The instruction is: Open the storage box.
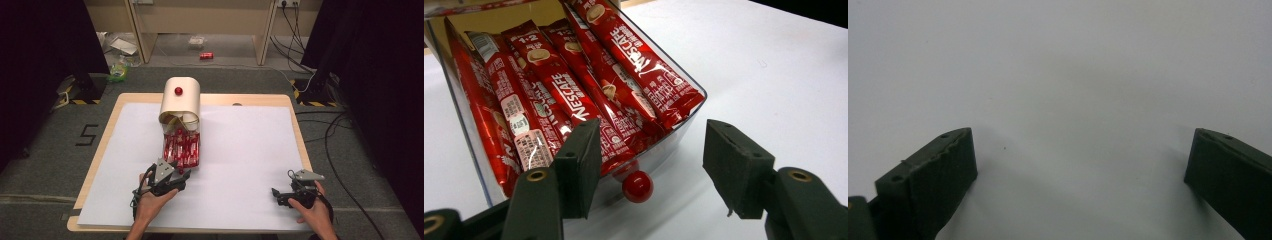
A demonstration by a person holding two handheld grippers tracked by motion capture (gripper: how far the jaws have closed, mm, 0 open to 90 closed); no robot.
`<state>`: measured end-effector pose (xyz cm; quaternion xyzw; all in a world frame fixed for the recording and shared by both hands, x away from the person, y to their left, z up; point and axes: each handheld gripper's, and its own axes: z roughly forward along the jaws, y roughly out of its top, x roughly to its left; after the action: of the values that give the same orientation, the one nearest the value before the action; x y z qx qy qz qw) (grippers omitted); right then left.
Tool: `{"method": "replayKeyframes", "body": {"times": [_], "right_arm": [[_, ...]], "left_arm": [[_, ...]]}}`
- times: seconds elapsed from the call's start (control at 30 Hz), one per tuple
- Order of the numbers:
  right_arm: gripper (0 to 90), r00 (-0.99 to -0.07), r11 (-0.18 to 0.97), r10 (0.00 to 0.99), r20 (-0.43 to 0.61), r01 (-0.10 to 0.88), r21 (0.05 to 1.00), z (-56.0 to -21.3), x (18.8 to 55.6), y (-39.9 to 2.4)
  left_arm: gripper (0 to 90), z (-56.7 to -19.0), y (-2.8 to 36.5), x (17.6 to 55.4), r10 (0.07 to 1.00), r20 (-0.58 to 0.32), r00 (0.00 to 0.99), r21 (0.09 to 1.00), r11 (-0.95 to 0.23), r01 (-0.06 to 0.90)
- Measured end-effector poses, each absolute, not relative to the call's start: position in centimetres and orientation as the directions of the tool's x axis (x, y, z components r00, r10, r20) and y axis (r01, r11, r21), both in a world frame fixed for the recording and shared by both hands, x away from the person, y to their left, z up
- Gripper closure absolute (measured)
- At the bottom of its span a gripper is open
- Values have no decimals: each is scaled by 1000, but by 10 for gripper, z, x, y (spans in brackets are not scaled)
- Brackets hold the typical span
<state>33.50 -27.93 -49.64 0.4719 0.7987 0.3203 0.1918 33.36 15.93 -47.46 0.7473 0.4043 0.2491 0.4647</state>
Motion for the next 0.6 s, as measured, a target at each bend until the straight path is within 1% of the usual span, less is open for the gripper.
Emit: {"method": "replayKeyframes", "body": {"times": [0.27, 0.6], "right_arm": [[6, -480, 349, 877, -3, 632, 692, -496, 335, -279], [6, -481, 349, 877, -3, 632, 692, -496, 335, -279]], "left_arm": [[391, -474, 155, 325, 838, 32, 545, 889, -273, 368], [378, -472, 155, 320, 836, 18, 549, 885, -269, 380]]}}
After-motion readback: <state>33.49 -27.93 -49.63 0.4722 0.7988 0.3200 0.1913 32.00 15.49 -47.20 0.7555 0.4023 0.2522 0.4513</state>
